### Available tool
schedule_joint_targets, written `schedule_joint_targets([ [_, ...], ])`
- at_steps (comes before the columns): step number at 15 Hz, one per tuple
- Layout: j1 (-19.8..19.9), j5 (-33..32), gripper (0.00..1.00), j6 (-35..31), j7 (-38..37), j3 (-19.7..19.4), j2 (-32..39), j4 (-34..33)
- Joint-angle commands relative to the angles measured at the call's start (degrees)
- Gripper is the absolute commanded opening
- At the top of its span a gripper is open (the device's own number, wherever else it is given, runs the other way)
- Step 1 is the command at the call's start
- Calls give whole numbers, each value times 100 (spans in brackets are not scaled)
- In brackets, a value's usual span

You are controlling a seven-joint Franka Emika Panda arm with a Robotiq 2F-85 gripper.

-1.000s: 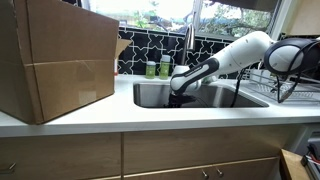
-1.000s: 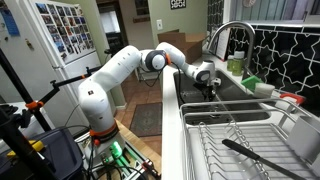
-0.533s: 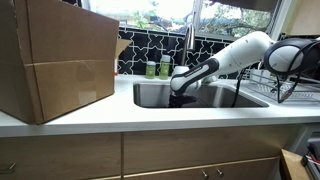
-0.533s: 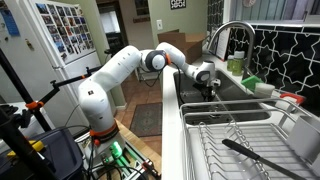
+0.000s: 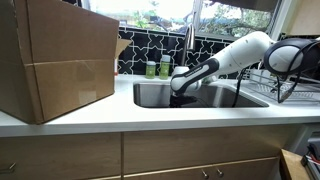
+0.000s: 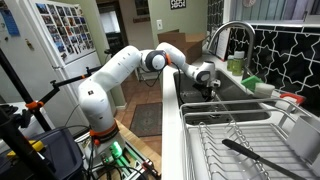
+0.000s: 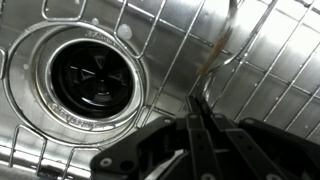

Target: Pick up the silver spoon from the sink and put it in the dish rack

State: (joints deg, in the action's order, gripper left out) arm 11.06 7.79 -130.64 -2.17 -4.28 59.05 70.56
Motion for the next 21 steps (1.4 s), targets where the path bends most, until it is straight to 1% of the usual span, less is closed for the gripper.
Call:
schedule_joint_targets([
  [1, 11, -75, 6, 94, -68, -20, -2, -8],
  [2, 10, -76, 8, 93, -63, -22, -56, 40],
  [4, 4, -74, 8, 82, -74, -31, -173, 139],
  [9, -34, -129, 6, 97, -104, -99, -394, 245],
  [10, -41, -139, 31, 87, -121, -113, -373, 220],
  [11, -42, -149, 31, 119, -109, -115, -346, 194],
  [12, -30, -144, 36, 145, -78, -100, -311, 163],
  [15, -3, -128, 57, 193, -16, -58, -161, 47],
  [18, 3, -114, 81, 188, -8, -43, -73, -4],
  [19, 8, -108, 84, 181, -6, -38, -56, -13],
  [21, 24, -87, 63, 190, 8, -17, -24, -38],
])
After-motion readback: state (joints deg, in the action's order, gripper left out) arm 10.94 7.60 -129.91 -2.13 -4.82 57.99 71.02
